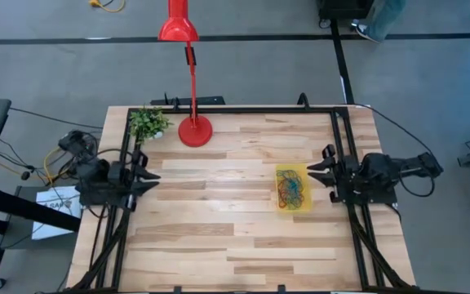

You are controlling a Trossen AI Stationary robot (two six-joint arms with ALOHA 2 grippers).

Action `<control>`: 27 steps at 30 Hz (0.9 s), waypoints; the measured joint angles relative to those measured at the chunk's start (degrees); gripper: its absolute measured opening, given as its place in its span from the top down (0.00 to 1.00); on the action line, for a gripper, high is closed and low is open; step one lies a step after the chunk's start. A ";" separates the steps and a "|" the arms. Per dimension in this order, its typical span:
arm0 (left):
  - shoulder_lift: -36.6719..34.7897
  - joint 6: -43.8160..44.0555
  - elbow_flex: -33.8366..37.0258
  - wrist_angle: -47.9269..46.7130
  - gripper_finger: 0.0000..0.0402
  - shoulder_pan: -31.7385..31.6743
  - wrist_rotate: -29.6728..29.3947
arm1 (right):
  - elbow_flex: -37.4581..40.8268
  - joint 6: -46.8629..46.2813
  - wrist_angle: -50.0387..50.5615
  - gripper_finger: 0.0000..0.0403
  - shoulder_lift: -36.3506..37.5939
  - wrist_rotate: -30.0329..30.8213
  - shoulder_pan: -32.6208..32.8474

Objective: Pick and place items into bin
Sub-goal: Return to Home Position

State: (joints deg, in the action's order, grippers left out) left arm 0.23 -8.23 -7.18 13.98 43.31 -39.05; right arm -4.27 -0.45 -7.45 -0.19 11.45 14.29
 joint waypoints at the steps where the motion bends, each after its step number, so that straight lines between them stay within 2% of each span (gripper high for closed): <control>1: 0.00 0.49 0.00 -0.50 0.83 -1.30 1.39 | 0.00 -0.87 0.29 0.79 -0.08 -1.37 -1.61; 7: 0.00 2.85 0.02 -3.82 0.83 -9.41 9.64 | 0.00 -4.94 1.89 0.79 -0.17 -11.42 -9.82; 10: 0.00 5.47 0.02 -6.75 0.83 -13.41 12.71 | 0.00 -6.06 2.53 0.79 -0.16 -12.51 -12.61; 12: 0.02 7.21 0.02 -9.52 0.83 -15.62 16.74 | 0.00 -6.89 4.37 0.79 -0.17 -13.10 -13.79; 15: 0.02 9.53 1.60 -8.66 0.83 -18.11 21.64 | 0.97 -8.55 4.73 0.79 -0.13 -13.12 -14.19; 18: 0.01 9.38 4.29 -6.52 0.83 -19.84 23.60 | 3.79 -8.56 4.42 0.79 -0.17 -13.17 -13.69; 22: 0.07 10.85 6.49 -5.30 0.83 -21.93 24.20 | 3.79 -9.37 5.31 0.79 -0.66 -13.10 -13.31; 27: 0.00 9.82 6.51 -5.42 0.83 -24.22 30.07 | 3.80 -6.32 4.13 0.79 -0.24 -13.08 -13.25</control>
State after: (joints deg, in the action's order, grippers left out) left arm 0.23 1.59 -0.67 8.56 19.10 -8.98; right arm -0.47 -6.78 -3.32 -0.43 -1.63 1.04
